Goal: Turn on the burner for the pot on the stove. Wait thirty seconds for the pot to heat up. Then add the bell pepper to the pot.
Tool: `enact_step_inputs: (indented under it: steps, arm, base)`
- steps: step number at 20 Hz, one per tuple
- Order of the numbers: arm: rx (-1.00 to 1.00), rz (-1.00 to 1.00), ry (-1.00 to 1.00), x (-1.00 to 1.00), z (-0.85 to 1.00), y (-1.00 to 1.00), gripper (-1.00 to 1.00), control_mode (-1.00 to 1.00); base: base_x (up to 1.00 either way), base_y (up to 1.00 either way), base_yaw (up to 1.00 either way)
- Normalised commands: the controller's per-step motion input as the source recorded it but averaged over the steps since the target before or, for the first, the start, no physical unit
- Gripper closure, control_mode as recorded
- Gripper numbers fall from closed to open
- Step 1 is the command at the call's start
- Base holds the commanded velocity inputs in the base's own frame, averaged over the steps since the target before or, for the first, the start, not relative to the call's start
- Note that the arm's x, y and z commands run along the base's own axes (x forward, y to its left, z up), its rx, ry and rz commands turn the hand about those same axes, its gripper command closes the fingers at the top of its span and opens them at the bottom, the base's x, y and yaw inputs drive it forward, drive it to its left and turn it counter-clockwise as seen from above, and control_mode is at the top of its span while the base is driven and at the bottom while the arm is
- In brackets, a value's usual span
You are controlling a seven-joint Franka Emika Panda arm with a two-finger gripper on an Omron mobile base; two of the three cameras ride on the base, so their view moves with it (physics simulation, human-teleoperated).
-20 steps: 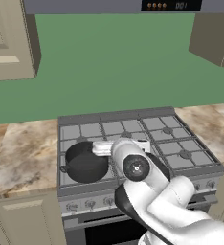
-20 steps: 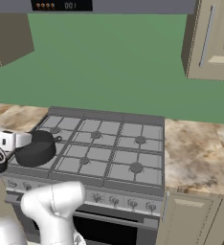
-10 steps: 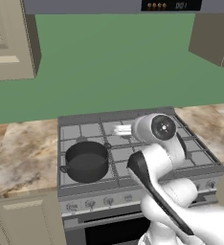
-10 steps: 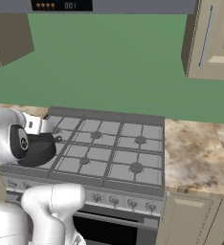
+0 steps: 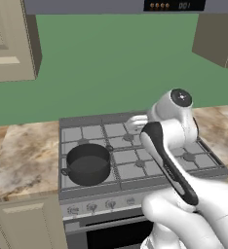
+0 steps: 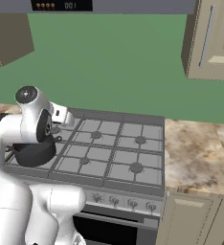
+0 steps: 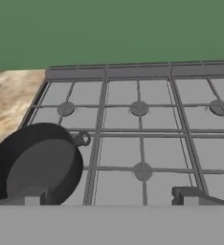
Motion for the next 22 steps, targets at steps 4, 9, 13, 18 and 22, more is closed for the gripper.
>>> enact_step_inputs:
  steps: [4, 9, 13, 18, 22]
  arm:
    - [0.0, 0.05, 0.22, 0.15, -0.01, -0.17, -1.0, -1.0]
    - [0.0, 0.05, 0.07, 0.05, -0.25, -0.05, -1.0, -1.0]
    - [0.0, 0.0, 0.0, 0.01, -0.33, 0.0, -1.0, -1.0]
    - [0.0, 0.0, 0.0, 0.03, -0.38, 0.0, -1.0, -1.0]
    - [-0.02, 0.0, 0.0, 0.14, -0.14, -0.08, -1.0, -1.0]
  base:
    - [0.0, 0.0, 0.0]
    - [0.0, 0.0, 0.0]
    - [0.0, 0.0, 0.0]
    - [0.0, 0.0, 0.0]
    - [0.0, 0.0, 0.0]
